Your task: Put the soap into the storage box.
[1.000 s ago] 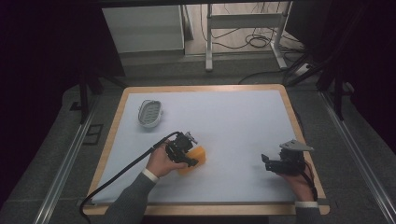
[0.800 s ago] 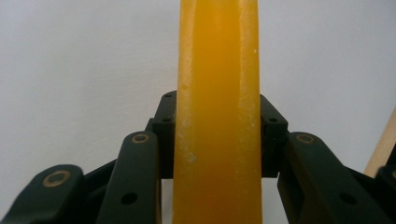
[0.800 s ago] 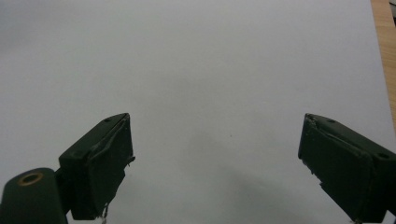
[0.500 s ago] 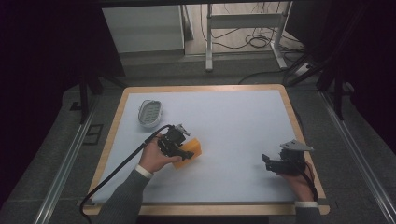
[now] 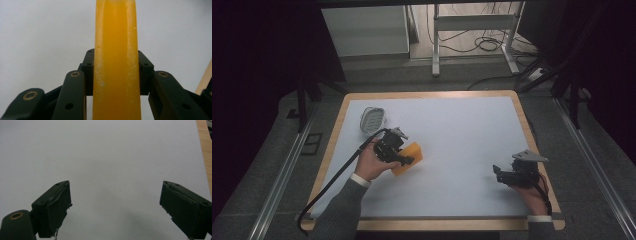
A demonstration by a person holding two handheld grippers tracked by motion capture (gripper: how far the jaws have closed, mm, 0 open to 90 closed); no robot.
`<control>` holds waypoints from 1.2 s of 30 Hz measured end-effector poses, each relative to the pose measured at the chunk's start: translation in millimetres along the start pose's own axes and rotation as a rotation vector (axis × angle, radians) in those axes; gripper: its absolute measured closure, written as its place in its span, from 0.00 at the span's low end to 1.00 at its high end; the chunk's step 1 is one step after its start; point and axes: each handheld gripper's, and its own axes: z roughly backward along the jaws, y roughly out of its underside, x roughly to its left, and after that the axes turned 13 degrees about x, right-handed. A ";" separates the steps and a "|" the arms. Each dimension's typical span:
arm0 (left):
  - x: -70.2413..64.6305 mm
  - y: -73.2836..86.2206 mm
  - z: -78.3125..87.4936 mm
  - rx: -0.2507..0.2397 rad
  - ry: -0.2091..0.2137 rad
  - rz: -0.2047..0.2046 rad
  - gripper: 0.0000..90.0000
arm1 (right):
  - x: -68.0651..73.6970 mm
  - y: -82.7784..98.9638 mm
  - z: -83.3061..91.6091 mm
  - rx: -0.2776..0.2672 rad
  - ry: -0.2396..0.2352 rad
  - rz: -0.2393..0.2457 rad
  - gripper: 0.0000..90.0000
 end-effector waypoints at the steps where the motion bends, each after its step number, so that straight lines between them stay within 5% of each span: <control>1: 1.9 -0.7 -0.6 0.001 0.002 0.005 0.68 | -0.1 0.0 -0.2 0.001 0.001 -0.001 0.11; 26: 40.5 -10.2 14.7 -0.034 -0.004 0.095 0.68 | -3.0 0.4 -3.2 0.007 0.002 -0.014 0.11; 29: 40.7 -11.9 17.5 -0.042 -0.043 0.097 0.68 | -3.3 0.2 -3.7 0.009 0.001 -0.014 0.11; 36: 39.3 -17.5 25.6 -0.055 -0.040 0.085 0.68 | -2.5 -0.2 -4.6 0.011 0.002 -0.013 0.11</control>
